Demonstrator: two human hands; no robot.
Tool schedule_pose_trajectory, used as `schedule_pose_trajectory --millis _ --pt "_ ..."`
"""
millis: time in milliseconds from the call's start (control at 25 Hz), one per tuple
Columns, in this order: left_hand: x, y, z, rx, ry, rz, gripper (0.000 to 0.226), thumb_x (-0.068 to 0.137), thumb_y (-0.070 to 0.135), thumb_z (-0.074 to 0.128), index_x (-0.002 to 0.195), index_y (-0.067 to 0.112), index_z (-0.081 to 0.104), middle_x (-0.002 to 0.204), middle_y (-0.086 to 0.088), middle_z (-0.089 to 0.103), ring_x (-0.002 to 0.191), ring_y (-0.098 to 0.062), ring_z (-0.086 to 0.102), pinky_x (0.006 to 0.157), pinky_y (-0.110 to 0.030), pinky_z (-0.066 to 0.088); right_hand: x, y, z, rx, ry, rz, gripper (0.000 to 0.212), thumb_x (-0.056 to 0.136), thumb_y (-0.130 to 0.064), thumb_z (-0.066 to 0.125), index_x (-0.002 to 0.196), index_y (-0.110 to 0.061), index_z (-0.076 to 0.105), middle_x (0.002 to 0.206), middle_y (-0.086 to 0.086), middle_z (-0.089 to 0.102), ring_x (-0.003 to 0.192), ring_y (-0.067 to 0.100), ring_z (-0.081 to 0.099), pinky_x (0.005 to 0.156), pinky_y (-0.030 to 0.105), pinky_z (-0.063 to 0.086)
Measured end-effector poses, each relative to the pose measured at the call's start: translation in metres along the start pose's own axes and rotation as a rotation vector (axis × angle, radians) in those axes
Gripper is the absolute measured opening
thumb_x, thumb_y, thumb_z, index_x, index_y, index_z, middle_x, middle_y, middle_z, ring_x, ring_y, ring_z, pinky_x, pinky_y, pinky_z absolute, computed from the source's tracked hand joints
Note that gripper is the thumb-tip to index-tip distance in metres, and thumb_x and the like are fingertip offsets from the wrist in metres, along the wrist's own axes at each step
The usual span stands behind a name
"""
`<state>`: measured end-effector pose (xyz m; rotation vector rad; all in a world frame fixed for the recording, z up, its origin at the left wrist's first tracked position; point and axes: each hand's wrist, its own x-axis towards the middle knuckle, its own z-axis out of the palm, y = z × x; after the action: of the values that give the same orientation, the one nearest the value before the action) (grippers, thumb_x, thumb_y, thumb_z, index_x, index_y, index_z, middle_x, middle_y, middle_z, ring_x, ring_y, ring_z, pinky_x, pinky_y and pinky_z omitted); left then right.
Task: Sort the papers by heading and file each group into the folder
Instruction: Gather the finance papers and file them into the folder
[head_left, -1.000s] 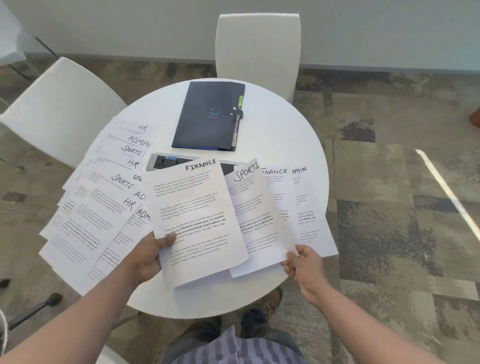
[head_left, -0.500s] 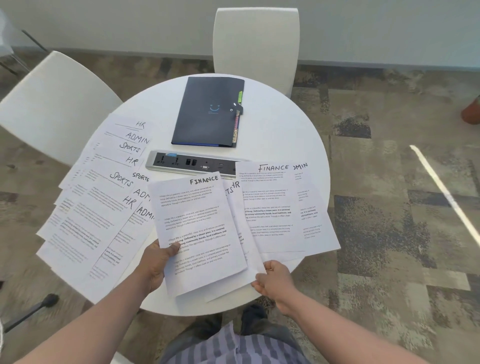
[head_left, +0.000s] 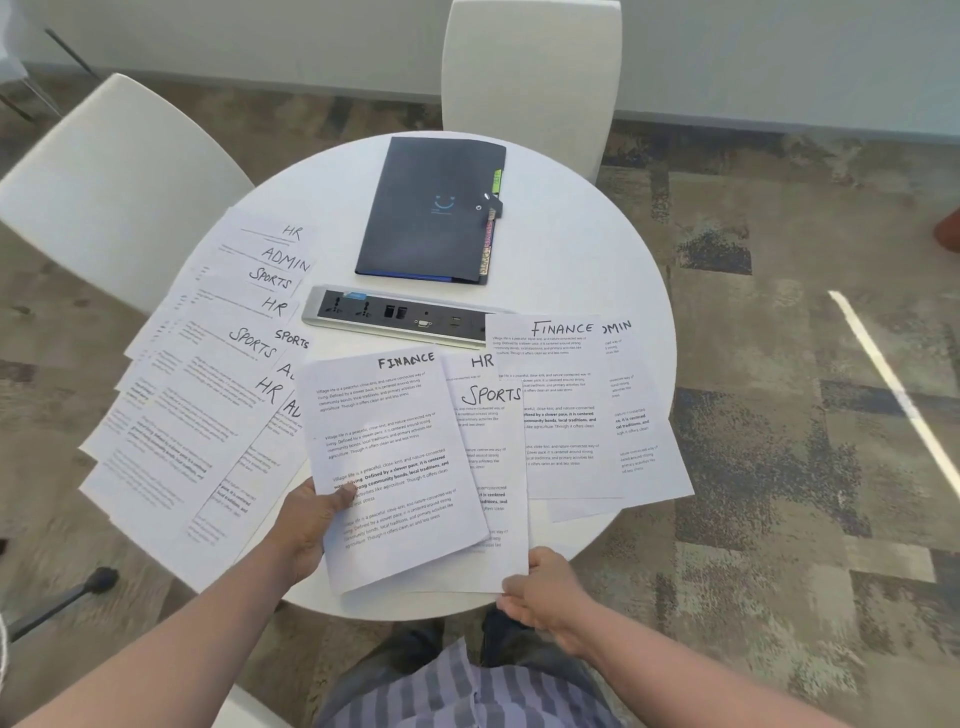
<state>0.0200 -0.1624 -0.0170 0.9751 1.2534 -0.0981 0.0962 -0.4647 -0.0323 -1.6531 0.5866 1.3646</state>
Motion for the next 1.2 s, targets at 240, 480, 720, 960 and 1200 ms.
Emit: schedule_pose_trajectory --millis 240,480,720,960,1200 --pt "0.004 -0.005 0.008 0.091 -0.103 -0.024 0.033 0.097 0.000 0.064 0.130 0.004 0.063 0.120 -0.018 0.074 0.107 -0.042 0.071 0.087 -0.055 0.059 0.001 -0.052 -0.057 -0.421 0.549 -0.398 0.024 0.098 -0.036 0.058 0.112 -0.016 0.062 0.105 -0.002 0.065 0.091 0.015 0.062 0.083 0.037 0.054" --pt "0.001 -0.018 0.024 0.116 -0.153 -0.037 0.037 0.095 0.002 0.067 0.132 0.004 0.061 0.118 -0.018 0.074 0.106 -0.042 0.072 0.090 -0.058 0.058 0.035 -0.083 -0.095 -0.578 0.606 -0.378 0.065 0.091 -0.044 0.071 0.140 -0.008 0.048 0.139 0.013 0.046 0.125 0.035 0.049 0.100 0.046 0.047" --pt "-0.007 -0.015 0.027 0.088 -0.134 -0.023 0.035 0.095 0.001 0.066 0.130 0.005 0.062 0.116 -0.017 0.075 0.105 -0.040 0.073 0.078 -0.050 0.062 0.042 -0.092 -0.077 -0.599 0.718 -0.240 0.076 0.083 -0.040 0.082 0.137 -0.007 0.042 0.141 0.013 0.040 0.125 0.038 0.044 0.100 0.049 0.049" --pt "-0.012 -0.009 0.030 0.059 -0.116 -0.008 0.030 0.096 -0.001 0.064 0.125 0.005 0.065 0.116 -0.018 0.075 0.100 -0.038 0.074 0.073 -0.045 0.062 0.048 -0.100 -0.085 -0.478 0.681 -0.221 0.072 0.077 -0.030 0.089 0.127 -0.004 0.044 0.126 0.015 0.058 0.118 0.039 0.056 0.087 0.047 0.055" --pt "-0.014 -0.009 0.033 0.039 -0.108 -0.004 0.033 0.095 0.000 0.064 0.128 0.004 0.064 0.115 -0.017 0.076 0.104 -0.040 0.072 0.070 -0.045 0.063 0.051 -0.102 -0.083 -0.490 0.670 -0.171 0.059 0.080 -0.029 0.085 0.123 -0.008 0.052 0.131 0.013 0.047 0.119 0.037 0.050 0.088 0.046 0.054"
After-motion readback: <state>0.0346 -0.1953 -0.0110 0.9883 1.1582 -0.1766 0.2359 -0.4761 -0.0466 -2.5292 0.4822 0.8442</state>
